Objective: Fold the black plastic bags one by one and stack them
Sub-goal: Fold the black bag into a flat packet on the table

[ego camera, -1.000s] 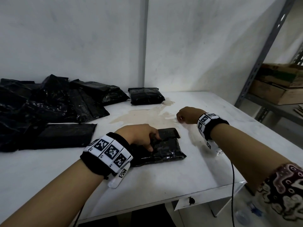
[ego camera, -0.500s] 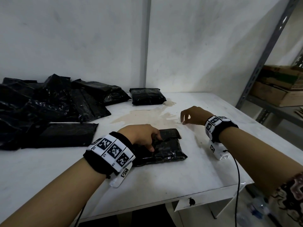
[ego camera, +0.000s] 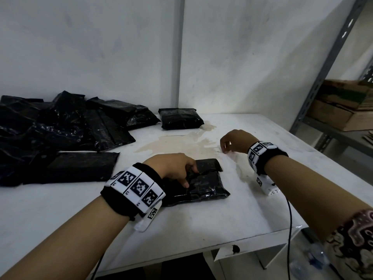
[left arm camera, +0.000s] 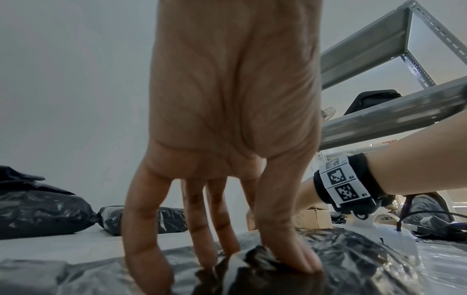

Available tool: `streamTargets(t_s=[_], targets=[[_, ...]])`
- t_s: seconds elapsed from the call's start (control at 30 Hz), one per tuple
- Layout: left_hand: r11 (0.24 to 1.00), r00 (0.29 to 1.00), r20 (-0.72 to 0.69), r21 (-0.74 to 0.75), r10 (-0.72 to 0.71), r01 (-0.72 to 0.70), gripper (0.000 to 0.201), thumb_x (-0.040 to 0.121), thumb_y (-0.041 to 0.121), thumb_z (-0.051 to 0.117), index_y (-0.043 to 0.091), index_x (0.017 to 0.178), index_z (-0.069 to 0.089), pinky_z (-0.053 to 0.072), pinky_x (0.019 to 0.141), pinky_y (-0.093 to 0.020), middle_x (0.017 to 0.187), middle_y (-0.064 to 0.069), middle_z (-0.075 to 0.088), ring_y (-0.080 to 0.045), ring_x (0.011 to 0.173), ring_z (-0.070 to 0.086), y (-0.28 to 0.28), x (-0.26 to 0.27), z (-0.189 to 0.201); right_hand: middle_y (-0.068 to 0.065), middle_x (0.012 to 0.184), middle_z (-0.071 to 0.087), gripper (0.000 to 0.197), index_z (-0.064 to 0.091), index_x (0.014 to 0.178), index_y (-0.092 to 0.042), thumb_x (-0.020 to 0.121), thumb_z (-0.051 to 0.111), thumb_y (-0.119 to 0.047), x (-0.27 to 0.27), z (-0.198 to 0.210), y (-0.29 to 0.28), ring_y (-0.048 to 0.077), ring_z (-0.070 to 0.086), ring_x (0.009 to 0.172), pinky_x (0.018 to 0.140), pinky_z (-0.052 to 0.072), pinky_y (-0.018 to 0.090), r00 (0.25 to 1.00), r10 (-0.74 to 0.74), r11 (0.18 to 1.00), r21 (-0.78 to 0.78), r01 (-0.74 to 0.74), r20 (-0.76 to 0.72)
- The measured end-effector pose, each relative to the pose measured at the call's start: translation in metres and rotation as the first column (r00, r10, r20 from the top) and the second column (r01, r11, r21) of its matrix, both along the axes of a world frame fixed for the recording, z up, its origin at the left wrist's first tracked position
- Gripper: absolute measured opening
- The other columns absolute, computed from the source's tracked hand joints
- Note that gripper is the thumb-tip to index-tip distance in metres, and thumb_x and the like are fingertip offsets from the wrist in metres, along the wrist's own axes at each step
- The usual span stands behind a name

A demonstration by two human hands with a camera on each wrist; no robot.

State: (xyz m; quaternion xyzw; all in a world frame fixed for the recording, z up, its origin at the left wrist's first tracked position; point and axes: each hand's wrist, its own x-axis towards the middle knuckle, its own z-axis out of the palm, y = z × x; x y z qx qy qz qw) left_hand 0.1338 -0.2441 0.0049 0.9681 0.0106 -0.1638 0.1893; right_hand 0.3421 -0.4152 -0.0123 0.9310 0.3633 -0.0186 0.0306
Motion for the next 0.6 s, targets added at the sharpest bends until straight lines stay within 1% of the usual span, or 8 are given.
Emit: streamTargets(t_s=[0.13,0.23,0.33,0.43,0.5,0.53,0.6], targets=[[1.000,1.000,-0.003,0.002,0.001,-0.001,0.053,0.080,0.016,0.074,0.028,0.128,0.055,0.043,0.097,-0.035,0.107,0.006,0.044,-0.020,0.108,0.050,0.0006,-0.0004,-0.0002,-0.009,0.087,0.067,0.032,0.064,0.074,-0.030,0.075,0.055,0.000,-0.0005,-0.0021,0.0029,0.019,0.063,0.081,0.072,0.050,0.029,0.999,0.008,0.998,-0.067,-0.005,0.043],[1.000,1.000,0.000,0.007,0.001,-0.001,0.053,0.080,0.016,0.074,0.029,0.128,0.055,0.043,0.098,-0.036,0.107,0.006,0.044,-0.020,0.109,0.050,0.0006,-0.0007,-0.0005,-0.007,0.091,0.067,0.031,0.061,0.076,-0.032,0.077,0.054,-0.002,-0.0003,-0.0038,0.0011,0.020,0.062,0.085,0.075,0.051,0.031,0.999,0.014,0.996,-0.086,-0.010,0.041],[1.000,1.000,-0.003,0.013,0.004,-0.003,0.053,0.081,0.016,0.074,0.029,0.128,0.055,0.043,0.099,-0.036,0.108,0.006,0.044,-0.021,0.112,0.050,0.0000,-0.0005,-0.0003,-0.008,0.091,0.068,0.029,0.059,0.076,-0.033,0.079,0.054,-0.005,-0.0003,-0.0036,-0.0009,0.019,0.063,0.086,0.079,0.053,0.034,0.999,0.018,0.997,-0.077,-0.014,0.044],[1.000,1.000,-0.004,0.019,0.003,-0.003,0.053,0.080,0.016,0.074,0.029,0.128,0.055,0.043,0.099,-0.037,0.109,0.005,0.045,-0.022,0.113,0.050,-0.0006,-0.0003,0.0001,-0.010,0.088,0.069,0.026,0.064,0.076,-0.034,0.080,0.060,-0.008,0.0001,-0.0029,-0.0027,0.017,0.063,0.083,0.080,0.053,0.034,0.999,0.014,1.000,-0.024,-0.013,0.042],[1.000,1.000,-0.006,0.020,0.006,-0.005,0.053,0.080,0.016,0.074,0.029,0.128,0.055,0.043,0.099,-0.037,0.113,0.004,0.047,-0.022,0.114,0.050,-0.0009,-0.0001,0.0001,-0.009,0.088,0.071,0.024,0.066,0.075,-0.034,0.080,0.063,-0.010,0.0014,-0.0028,-0.0037,0.016,0.064,0.083,0.080,0.053,0.033,0.999,0.004,1.000,-0.006,-0.004,0.033],[1.000,1.000,-0.006,0.023,0.007,-0.007,0.053,0.080,0.016,0.075,0.029,0.128,0.055,0.043,0.099,-0.038,0.115,0.003,0.048,-0.022,0.114,0.051,-0.0009,-0.0001,0.0001,-0.009,0.088,0.071,0.025,0.065,0.074,-0.034,0.079,0.062,-0.010,0.0021,-0.0033,-0.0036,0.017,0.064,0.084,0.080,0.053,0.033,1.000,-0.001,1.000,-0.010,0.001,0.030],[1.000,1.000,-0.004,0.026,0.009,-0.009,0.053,0.080,0.016,0.075,0.029,0.128,0.055,0.043,0.099,-0.037,0.113,0.004,0.047,-0.022,0.114,0.050,-0.0010,-0.0003,0.0002,-0.009,0.089,0.070,0.027,0.063,0.073,-0.034,0.078,0.059,-0.008,0.0016,-0.0031,-0.0007,0.018,0.064,0.085,0.080,0.053,0.033,1.000,-0.011,0.999,-0.034,0.012,0.026]])
